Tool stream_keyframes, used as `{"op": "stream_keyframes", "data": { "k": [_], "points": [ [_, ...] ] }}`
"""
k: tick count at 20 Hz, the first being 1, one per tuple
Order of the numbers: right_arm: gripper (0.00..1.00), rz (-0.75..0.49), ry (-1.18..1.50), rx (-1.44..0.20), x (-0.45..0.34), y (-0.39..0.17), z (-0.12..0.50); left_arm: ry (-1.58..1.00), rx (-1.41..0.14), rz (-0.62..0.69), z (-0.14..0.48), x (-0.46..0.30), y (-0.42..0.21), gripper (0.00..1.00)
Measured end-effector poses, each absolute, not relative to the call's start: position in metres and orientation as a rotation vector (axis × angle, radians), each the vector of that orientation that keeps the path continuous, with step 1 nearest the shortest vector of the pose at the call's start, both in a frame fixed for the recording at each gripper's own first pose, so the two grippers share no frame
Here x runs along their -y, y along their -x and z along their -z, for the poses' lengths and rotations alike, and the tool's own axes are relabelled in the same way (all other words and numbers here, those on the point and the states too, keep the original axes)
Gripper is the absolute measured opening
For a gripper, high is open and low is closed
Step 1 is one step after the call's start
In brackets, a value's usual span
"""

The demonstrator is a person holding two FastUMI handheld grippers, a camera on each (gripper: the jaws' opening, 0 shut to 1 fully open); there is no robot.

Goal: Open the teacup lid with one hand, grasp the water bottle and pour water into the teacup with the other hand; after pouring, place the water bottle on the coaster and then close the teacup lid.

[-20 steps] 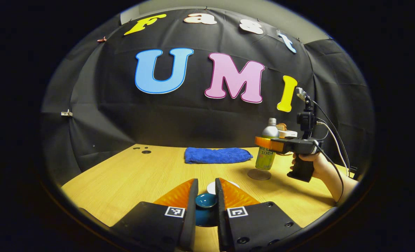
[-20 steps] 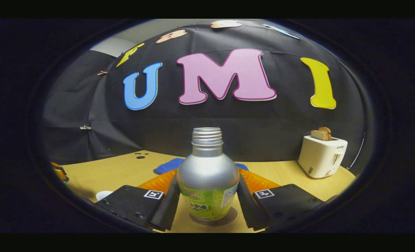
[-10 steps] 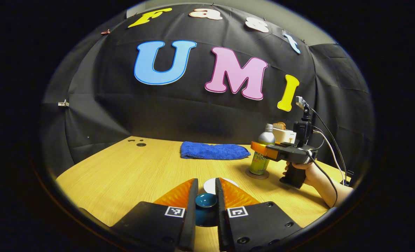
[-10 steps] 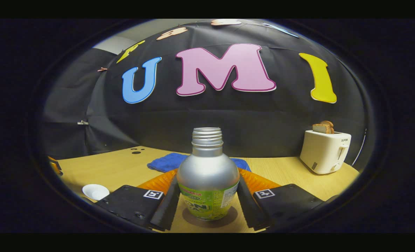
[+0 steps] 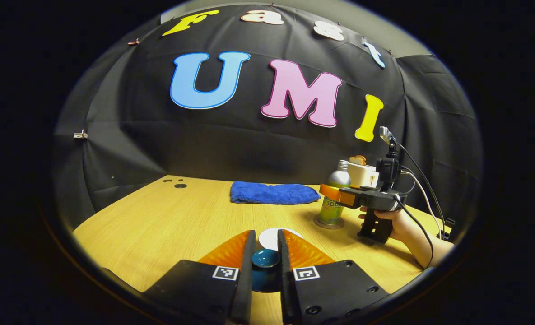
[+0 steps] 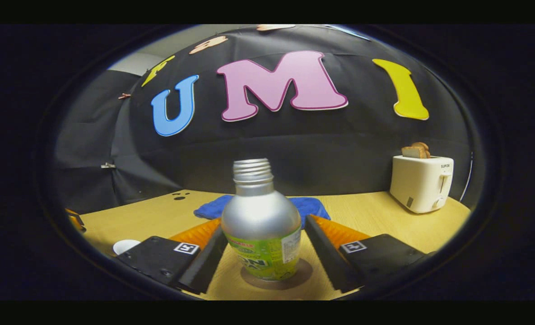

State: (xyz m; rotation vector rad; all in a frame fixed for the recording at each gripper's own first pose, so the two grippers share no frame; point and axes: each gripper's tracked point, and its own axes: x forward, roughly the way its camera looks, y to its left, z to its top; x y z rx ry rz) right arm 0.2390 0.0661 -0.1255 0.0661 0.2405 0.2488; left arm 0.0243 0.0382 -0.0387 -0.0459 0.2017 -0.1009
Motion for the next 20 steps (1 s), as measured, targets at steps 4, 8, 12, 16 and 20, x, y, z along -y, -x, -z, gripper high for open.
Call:
{"op": "stream_keyframes", "data": {
  "k": [4, 8, 12, 16, 20],
  "points": [
    [0.99, -0.232, -0.02, -0.236, -0.07, -0.245, 0.123, 0.036, -0.196, 0.092, 0.036, -0.036, -0.018, 0.3],
    [0.99, -0.241, 0.027, -0.237, -0.073, -0.233, 0.12, 0.034, -0.205, 0.088, 0.036, -0.032, -0.01, 0.31],
    [0.99, -0.218, 0.072, -0.22, -0.07, -0.228, 0.106, 0.006, -0.205, 0.081, 0.033, -0.03, -0.003, 0.3],
    [0.99, -0.223, 0.043, -0.169, -0.072, -0.222, 0.08, -0.019, -0.196, 0.067, 0.027, -0.027, -0.001, 0.3],
    [0.99, -0.238, 0.01, -0.098, -0.074, -0.213, 0.048, -0.023, -0.185, 0.071, 0.022, -0.019, -0.005, 0.31]
  ]
}}
